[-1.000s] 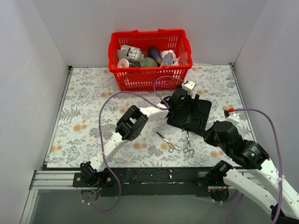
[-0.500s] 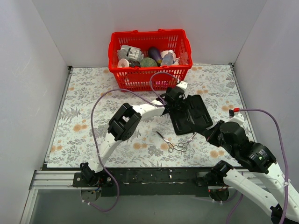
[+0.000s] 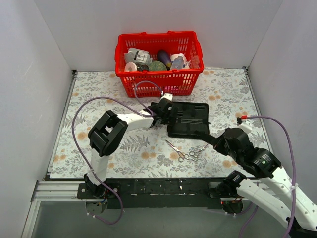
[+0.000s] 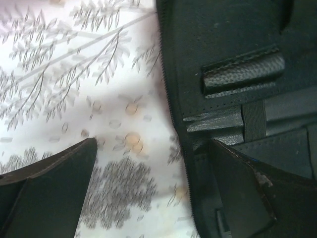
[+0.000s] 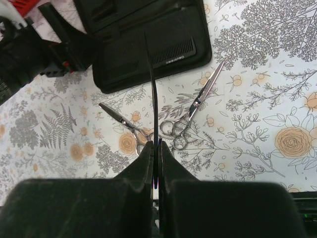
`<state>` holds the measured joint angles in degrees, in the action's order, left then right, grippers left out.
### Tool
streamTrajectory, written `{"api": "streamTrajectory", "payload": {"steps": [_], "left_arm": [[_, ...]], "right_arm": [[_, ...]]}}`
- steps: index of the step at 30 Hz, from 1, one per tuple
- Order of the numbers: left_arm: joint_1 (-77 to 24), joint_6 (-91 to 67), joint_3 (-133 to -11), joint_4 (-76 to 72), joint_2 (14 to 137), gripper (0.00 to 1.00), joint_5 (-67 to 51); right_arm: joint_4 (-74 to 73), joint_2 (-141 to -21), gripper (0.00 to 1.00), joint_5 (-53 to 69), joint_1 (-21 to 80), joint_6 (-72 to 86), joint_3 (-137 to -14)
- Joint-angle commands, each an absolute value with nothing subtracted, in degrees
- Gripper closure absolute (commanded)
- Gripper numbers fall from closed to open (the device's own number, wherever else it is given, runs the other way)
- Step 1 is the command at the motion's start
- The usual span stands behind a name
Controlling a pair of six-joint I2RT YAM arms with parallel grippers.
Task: Sort the hair-cutting tools
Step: Place the comb in the hairdressing tool bag.
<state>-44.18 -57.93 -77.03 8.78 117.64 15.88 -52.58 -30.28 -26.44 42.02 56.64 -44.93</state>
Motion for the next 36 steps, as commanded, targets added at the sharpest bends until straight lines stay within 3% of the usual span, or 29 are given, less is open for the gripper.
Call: {"api": "streamTrajectory", "payload": {"steps": [1, 10, 21, 24, 25, 29, 36], "left_arm": [[-42.7, -60.8, -68.4, 16.7, 111.6, 0.02, 16.4], [-42.1, -62.2, -68.8, 15.6, 99.3, 0.02, 8.5], [-41.0, -64.1, -70.0, 17.4, 87.8, 0.02, 0.6], [-41.0, -65.3, -68.3, 15.6, 85.9, 0.02, -5.2], [-41.0, -65.7, -66.7, 14.9, 84.1, 0.02, -6.9], [-40.2, -67.8, -63.9, 10.7, 80.8, 0.02, -14.8], [-38.3, -72.6, -59.9, 0.4, 82.4, 0.02, -26.1]], "right_arm": [[-45.2, -33.2, 0.99, -28.0, 42.1, 56.3, -42.6], [-36.2, -39.1, 0.99, -26.3, 39.7, 45.7, -45.2], [-28.0, -57.3, 0.99, -20.2, 29.5, 21.3, -64.1], [-24.7, -60.5, 0.99, -8.8, 18.9, 17.8, -66.2], [-23.7, -61.1, 0.99, 2.3, 15.3, 16.6, -65.7], [-22.5, -66.0, 0.99, 26.1, -3.0, 13.5, -65.9], [-27.6, -73.4, 0.99, 46.5, -6.9, 10.0, -67.0]]}}
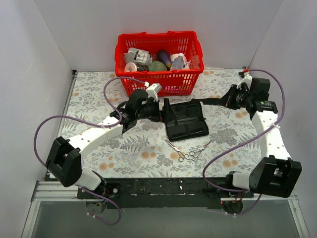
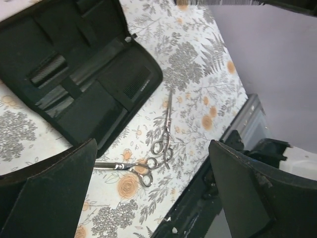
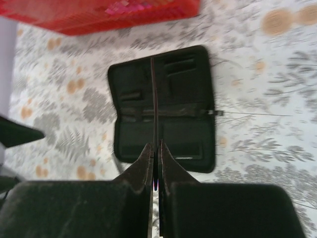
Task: Sort the hair-cutting tools
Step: Place the comb in the hairdressing tool bag.
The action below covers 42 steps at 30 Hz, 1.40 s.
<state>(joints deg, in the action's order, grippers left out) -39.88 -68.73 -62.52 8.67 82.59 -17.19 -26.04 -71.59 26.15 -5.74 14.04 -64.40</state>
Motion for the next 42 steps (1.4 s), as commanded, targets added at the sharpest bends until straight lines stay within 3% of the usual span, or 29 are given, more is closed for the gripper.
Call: {"api": "streamTrajectory", "payload": {"steps": [1, 9, 22, 30, 42], "left_arm": [[-38.1, -73.2, -59.4, -2.3, 83.1, 0.02, -28.2], [-35.2, -75.8, -57.7, -12.7, 90.1, 0.02, -36.1], [-34.0, -82.2, -53.2, -29.2, 103.2, 0.02, -42.9], [-33.9, -78.4, -53.0, -22.2, 101.3, 0.02, -36.9], [-33.9, -77.6, -52.9, -21.1, 100.6, 0.02, -35.9]], "right_arm": [[-28.6, -73.7, 0.99, 48.1, -7.0, 9.9, -66.7], [-32.5, -69.7, 0.99, 36.5, -7.8, 3.7, -59.3], [-39.9, -73.5, 0.99, 41.3, -11.6, -1.5, -60.5], [-40.3, -69.7, 0.99, 35.0, -11.6, -0.8, -56.0], [-37.4, -71.2, 0.99, 35.3, -11.6, -0.6, -51.3]]}}
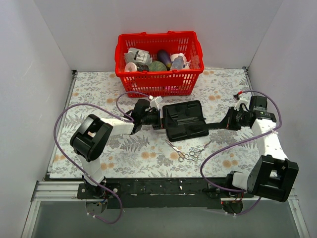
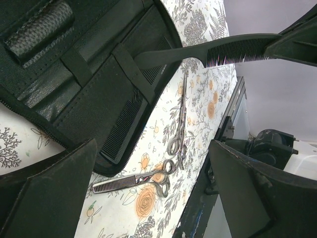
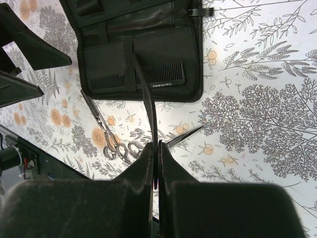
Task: Sort the hair-cutting tools
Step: Place the comb in the hairdressing tool bag.
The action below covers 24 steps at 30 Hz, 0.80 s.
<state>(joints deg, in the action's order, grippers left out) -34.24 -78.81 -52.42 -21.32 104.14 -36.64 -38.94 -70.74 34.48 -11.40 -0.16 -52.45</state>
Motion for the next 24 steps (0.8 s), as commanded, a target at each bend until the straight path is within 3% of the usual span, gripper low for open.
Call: {"api": "streamTrajectory", "payload": {"steps": [1, 17, 24], "left_arm": [[-33.8, -77.7, -52.7, -21.2, 100.6, 0.02, -35.9], [-32.3, -77.3, -52.9, -20.0, 99.5, 0.02, -35.4], [-31.1, -77.2, -53.3, -18.9, 99.1, 0.02, -35.2]], "right_arm": [[-37.5, -71.7, 0.99, 35.8, -11.6, -0.7, -51.2], [-32.9, -77.0, 0.99, 49.5, -6.7, -0.4, -43.4], [-25.6, -78.9, 0.99, 50.6, 1.9, 5.9, -41.0]]}}
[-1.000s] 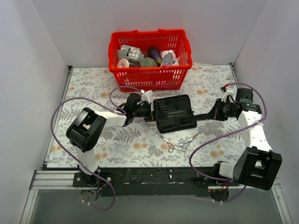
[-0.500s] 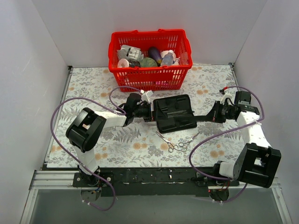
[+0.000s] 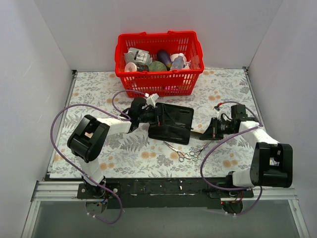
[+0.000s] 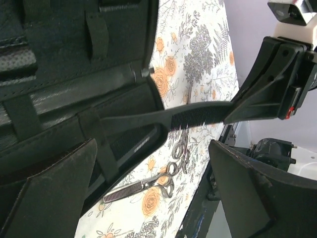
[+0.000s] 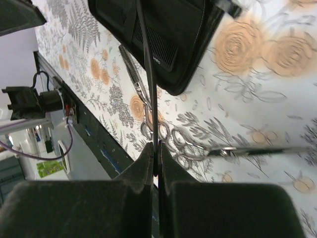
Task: Sort the hair-cutting tools
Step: Place the comb in the hairdressing tool bag.
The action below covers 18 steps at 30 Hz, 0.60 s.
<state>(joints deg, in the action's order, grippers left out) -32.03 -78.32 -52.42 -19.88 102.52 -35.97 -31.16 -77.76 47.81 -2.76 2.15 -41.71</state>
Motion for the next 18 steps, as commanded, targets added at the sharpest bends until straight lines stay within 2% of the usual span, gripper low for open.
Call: {"api": "streamTrajectory", "payload": {"steps": [1, 9, 18], "left_arm": [[-31.0, -77.2, -53.3, -18.5, 98.9, 0.02, -35.1], [-28.8, -75.7, -54.8, -12.6, 95.9, 0.02, -31.5], [-26.8, -70.7, -62.0, -0.7, 99.1, 0.02, -16.4]], "right_arm": [[-24.6, -80.1, 0.99, 50.8, 2.6, 6.6, -40.9], [-15.5, -84.9, 0.99, 51.9, 6.1, 11.2, -38.8], [-9.2, -87.1, 0.99, 50.7, 7.5, 14.3, -36.6]]}}
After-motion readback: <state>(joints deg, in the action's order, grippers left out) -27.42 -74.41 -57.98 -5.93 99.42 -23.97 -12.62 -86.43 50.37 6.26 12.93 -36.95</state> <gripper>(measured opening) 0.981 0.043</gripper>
